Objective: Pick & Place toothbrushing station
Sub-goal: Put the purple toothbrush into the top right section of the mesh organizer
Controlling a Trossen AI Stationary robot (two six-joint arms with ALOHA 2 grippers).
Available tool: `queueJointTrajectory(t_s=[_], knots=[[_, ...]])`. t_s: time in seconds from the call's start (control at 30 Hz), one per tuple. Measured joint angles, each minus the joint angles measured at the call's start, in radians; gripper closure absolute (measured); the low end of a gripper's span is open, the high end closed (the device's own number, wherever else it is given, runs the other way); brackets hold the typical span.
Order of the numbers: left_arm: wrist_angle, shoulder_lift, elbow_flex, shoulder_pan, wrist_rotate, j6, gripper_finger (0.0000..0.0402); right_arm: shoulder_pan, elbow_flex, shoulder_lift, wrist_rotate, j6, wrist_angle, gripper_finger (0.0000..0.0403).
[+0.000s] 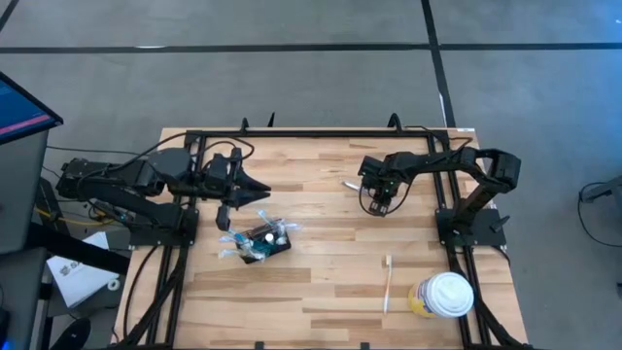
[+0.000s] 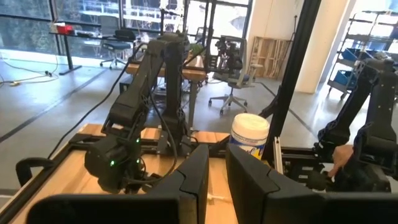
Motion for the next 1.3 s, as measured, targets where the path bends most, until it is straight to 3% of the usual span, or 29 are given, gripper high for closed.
queueJointTrajectory(t_s=[0.17,0.47,0.63,0.83,1.3], knots=[[0.008,0.0,0.0,0.0,0.0,0.0,0.0353,0.0,0.002,0.0,-0.001,-0.001,0.008,0.0392],[0.022,0.0,0.0,0.0,-0.001,0.0,0.0353,0.0,0.006,0.001,0.001,-0.007,-0.007,0.0397],[0.024,0.005,0.0,0.011,-0.009,-0.003,0.0353,0.025,0.05,0.006,0.013,-0.007,-0.116,0.04],[0.023,0.041,0.0,0.025,-0.013,-0.002,0.0353,0.117,0.178,0.005,0.079,0.019,-0.286,0.0401],[-0.021,0.127,0.0,0.088,-0.009,-0.008,0.0353,0.419,0.634,0.003,0.414,0.168,-0.742,0.0402]])
